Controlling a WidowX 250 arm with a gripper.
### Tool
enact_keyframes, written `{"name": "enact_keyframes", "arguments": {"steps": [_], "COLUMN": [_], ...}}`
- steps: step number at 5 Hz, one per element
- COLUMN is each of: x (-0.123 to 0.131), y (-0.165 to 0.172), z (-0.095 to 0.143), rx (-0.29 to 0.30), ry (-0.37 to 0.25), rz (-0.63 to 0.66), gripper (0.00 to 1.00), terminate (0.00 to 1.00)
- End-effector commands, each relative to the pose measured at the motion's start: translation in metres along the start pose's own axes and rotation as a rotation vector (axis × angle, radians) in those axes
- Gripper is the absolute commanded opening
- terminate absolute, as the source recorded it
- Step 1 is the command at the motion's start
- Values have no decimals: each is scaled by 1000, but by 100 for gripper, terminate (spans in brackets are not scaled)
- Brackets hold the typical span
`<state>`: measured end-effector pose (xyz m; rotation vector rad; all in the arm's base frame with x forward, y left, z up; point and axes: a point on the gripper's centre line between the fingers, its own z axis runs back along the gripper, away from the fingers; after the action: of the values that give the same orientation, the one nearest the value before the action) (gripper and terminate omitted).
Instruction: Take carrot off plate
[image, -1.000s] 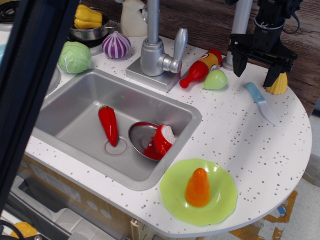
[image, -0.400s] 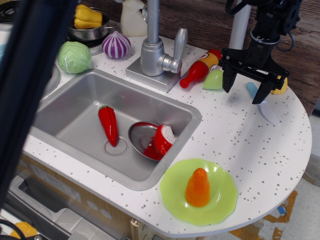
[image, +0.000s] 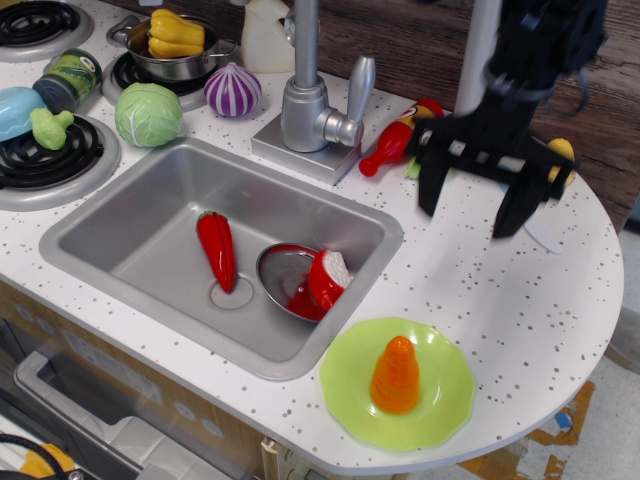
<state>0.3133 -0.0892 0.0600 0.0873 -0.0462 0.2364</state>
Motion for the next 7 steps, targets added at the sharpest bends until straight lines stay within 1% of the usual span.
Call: {"name": "enact_keyframes", "arguments": {"steps": [1, 2, 3, 4, 5, 6, 7], "x": [-50, -69, -72, -77, -86, -90, -92], "y": [-1, 2, 4, 5, 12, 19, 20], "z": [29, 34, 33, 26, 15, 2, -8], "rx": [-28, -7, -4, 5, 45, 72, 81], "ry": [-22, -17, -28, -41, -60, -56, -56], "rz": [75, 81, 57, 13, 0, 16, 39], "gripper": [100, 100, 100, 100, 100, 100, 100], "terminate": [0, 0, 0, 0, 0, 0, 0]}}
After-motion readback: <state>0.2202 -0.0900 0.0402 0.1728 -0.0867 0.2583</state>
